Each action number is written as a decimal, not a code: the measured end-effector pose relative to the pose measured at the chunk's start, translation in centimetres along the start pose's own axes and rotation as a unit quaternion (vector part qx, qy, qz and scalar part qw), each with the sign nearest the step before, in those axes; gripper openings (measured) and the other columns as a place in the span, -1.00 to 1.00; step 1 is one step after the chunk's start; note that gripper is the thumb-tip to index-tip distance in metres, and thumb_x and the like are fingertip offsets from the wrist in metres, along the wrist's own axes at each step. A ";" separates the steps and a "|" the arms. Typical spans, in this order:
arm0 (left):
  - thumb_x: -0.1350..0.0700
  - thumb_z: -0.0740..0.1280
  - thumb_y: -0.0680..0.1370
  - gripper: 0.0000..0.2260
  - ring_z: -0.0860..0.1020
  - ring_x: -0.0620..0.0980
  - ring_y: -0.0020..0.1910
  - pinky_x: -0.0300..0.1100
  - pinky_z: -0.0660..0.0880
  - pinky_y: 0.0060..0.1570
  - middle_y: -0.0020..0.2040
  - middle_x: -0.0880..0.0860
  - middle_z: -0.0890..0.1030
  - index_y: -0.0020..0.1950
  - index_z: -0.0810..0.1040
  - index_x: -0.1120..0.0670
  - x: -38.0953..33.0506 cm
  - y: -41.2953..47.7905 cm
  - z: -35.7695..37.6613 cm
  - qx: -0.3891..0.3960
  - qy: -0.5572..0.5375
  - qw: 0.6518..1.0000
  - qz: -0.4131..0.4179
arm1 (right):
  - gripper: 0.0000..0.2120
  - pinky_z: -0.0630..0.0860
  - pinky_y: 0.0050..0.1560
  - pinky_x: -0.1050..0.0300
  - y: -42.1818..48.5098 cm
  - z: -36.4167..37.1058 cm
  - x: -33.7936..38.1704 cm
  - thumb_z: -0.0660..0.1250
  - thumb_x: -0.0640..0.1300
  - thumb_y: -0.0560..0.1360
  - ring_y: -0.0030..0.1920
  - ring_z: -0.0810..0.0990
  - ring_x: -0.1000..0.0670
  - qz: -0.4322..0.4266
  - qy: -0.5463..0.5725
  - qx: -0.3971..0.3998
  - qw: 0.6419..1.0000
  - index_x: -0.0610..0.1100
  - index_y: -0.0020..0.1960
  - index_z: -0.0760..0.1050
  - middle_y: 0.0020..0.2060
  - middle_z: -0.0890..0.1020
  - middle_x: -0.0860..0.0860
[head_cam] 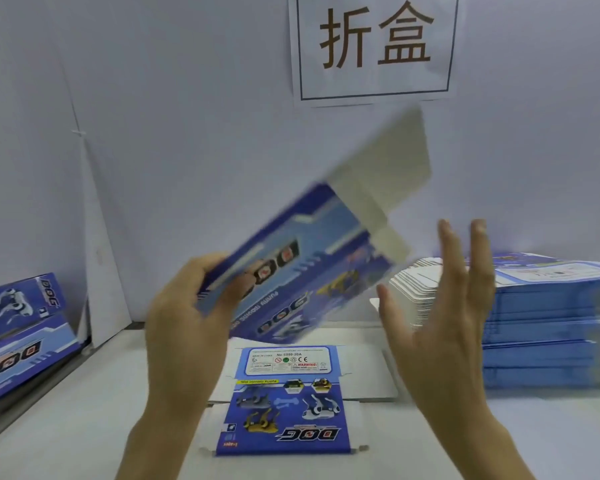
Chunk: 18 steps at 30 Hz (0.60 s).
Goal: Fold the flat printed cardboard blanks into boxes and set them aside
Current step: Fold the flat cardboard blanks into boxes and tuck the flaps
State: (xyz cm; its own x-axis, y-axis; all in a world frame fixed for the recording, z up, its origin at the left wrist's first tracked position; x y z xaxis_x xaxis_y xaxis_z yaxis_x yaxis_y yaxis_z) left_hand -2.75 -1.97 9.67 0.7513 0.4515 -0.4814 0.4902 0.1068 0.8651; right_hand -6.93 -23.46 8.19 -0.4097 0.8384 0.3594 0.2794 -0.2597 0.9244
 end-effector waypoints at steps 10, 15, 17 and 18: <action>-0.45 0.45 0.11 -0.22 0.69 -0.05 -0.15 -0.32 0.55 -0.37 -0.09 -0.07 0.70 0.23 0.39 -0.18 -0.9 -1.6 3.0 0.248 -0.310 0.853 -0.338 | -0.64 0.54 -0.29 0.38 -0.1 -0.1 -0.9 0.40 -0.03 0.37 -0.16 0.71 0.12 0.310 0.414 0.269 0.812 0.06 0.16 0.49 -0.14 0.73 0.09; -0.08 0.57 0.14 -0.21 0.67 -0.01 0.02 -0.19 0.62 -0.21 0.07 -0.12 0.65 0.30 0.30 -0.31 -0.4 -1.4 2.3 0.301 -0.285 0.873 -0.258 | -0.43 0.51 0.21 0.05 0.7 -0.1 -0.8 0.32 0.21 0.47 0.29 0.55 -0.08 0.366 0.423 0.289 0.777 -0.02 0.41 0.42 0.30 0.57 -0.08; -0.05 0.56 0.20 -0.25 0.63 -0.02 0.11 -0.13 0.63 -0.14 0.15 -0.13 0.62 0.30 0.31 -0.31 0.0 -1.5 1.6 0.344 -0.254 0.880 -0.208 | -0.30 0.53 0.16 0.07 1.0 -0.4 -0.6 0.38 0.34 0.37 0.25 0.59 -0.08 0.392 0.519 0.278 0.707 -0.06 0.36 0.50 0.24 0.62 -0.10; -0.02 0.56 0.23 -0.26 0.61 -0.03 0.15 -0.15 0.62 -0.11 0.18 -0.15 0.60 0.31 0.30 -0.33 -0.1 -1.6 1.3 0.357 -0.250 0.881 -0.183 | -0.25 0.52 0.15 0.10 1.1 -0.6 -0.4 0.44 0.38 0.26 0.22 0.61 -0.02 0.407 0.560 0.260 0.674 -0.03 0.31 0.56 0.19 0.65 -0.05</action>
State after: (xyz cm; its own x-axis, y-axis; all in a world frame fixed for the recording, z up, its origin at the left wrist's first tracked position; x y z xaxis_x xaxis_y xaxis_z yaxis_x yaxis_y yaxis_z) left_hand -3.03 -3.33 8.13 0.4983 0.0373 -0.8662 0.7597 -0.5002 0.4154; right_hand -7.03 -24.35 9.16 -0.2543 -0.4426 0.8599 0.9539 0.0316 0.2983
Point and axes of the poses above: each hand's wrist, its own y-axis towards the middle knuckle, its own z-axis out of the palm, x = y × z, the point moved 1 cm from there along y, towards the middle knuckle
